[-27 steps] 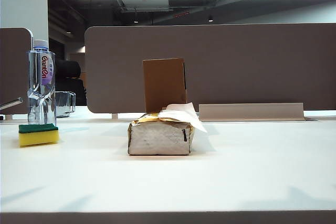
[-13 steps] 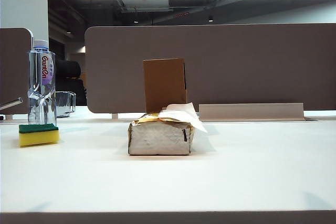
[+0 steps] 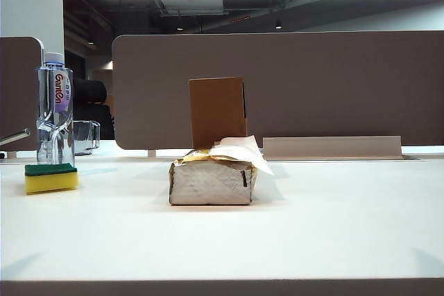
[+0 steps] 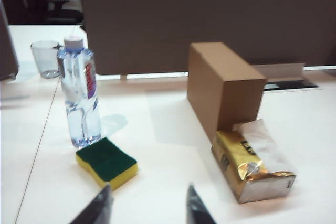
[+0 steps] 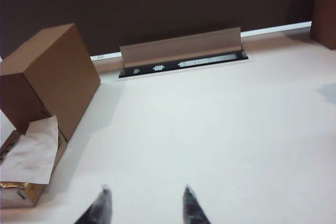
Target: Move the sponge from right to left to wipe the table, avoiding obstacles on the table, and finally reaching the bottle of mineral water.
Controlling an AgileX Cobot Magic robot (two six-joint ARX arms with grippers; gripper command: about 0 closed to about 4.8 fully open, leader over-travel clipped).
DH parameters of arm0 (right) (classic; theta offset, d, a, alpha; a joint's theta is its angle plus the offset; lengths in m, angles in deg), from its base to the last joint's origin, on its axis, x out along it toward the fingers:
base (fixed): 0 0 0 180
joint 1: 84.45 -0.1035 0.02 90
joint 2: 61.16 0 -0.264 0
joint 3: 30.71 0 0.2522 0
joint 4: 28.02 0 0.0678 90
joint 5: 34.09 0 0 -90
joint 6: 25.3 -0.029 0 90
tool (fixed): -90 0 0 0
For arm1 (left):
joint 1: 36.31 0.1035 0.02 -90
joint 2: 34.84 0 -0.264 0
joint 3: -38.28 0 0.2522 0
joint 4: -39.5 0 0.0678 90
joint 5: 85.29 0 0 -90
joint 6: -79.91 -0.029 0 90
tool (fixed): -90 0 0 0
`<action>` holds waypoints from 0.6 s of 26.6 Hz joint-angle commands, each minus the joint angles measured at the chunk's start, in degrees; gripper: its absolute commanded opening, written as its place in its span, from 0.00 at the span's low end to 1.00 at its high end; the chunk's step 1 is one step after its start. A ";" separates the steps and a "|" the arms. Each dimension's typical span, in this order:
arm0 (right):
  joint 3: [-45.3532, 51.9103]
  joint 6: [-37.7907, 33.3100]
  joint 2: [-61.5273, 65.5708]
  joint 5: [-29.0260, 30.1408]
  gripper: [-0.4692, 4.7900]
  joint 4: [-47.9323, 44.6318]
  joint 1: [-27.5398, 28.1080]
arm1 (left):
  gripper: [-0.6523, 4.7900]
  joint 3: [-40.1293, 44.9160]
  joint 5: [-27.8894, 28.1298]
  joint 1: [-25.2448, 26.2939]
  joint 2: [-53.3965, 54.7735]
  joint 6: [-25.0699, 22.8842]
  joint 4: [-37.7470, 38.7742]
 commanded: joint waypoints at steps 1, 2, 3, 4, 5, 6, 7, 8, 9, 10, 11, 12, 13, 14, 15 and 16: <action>2.43 -0.26 0.04 -0.15 0.42 -5.44 -0.02 | 0.45 4.02 0.81 0.02 0.07 -0.09 -5.22; 3.06 -0.28 0.04 -0.15 0.42 -6.16 -0.09 | 0.45 5.11 0.81 0.02 0.07 -0.22 -6.08; 3.76 -0.28 0.04 -0.15 0.42 -6.73 -0.09 | 0.45 6.32 0.76 0.02 0.07 -0.39 -7.26; 4.37 -0.26 0.04 -0.15 0.42 -7.37 -0.07 | 0.45 7.85 0.76 0.02 0.07 -0.63 -8.74; 5.25 -0.26 0.04 -0.15 0.41 -8.22 -0.09 | 0.44 9.03 0.76 0.02 0.07 -1.31 -9.94; 5.92 -0.28 0.02 -0.15 0.40 -8.94 -0.09 | 0.42 10.23 0.76 0.02 0.07 -2.25 -11.23; 6.58 -0.28 0.02 -0.15 0.37 -9.42 -0.09 | 0.37 11.58 0.79 0.02 0.07 -3.41 -12.74; 7.30 -0.26 0.04 -0.15 0.34 -9.99 -0.09 | 0.33 12.52 0.81 0.02 0.07 -4.17 -14.01; 8.09 -0.26 0.04 -0.17 0.34 -10.69 -0.09 | 0.31 13.64 1.11 0.02 0.07 -4.68 -15.43; 8.98 -0.26 0.02 -0.17 0.31 -11.61 -0.09 | 0.30 14.84 2.89 0.02 0.07 -5.46 -17.00; 9.94 -0.26 0.02 -0.17 0.27 -12.57 -0.09 | 0.29 15.54 4.74 0.02 0.04 -5.44 -17.75; 10.43 -0.26 0.04 -0.17 0.23 -13.25 -0.09 | 0.27 15.65 5.46 0.02 0.04 -5.44 -17.75; 11.10 -0.26 0.02 -0.17 0.19 -14.40 -0.09 | 0.26 15.72 6.51 0.02 0.04 -5.46 -17.79; 11.74 -0.26 0.02 -0.17 0.15 -15.30 -0.09 | 0.26 15.78 7.34 0.02 0.04 -5.44 -18.05; 12.55 -0.26 0.02 -0.17 0.10 -16.55 -0.09 | 0.26 15.96 8.24 0.02 0.04 -5.44 -18.58; 13.29 -0.26 0.02 -0.20 0.08 -17.53 -0.09 | 0.26 16.02 8.79 0.02 0.04 -5.44 -18.99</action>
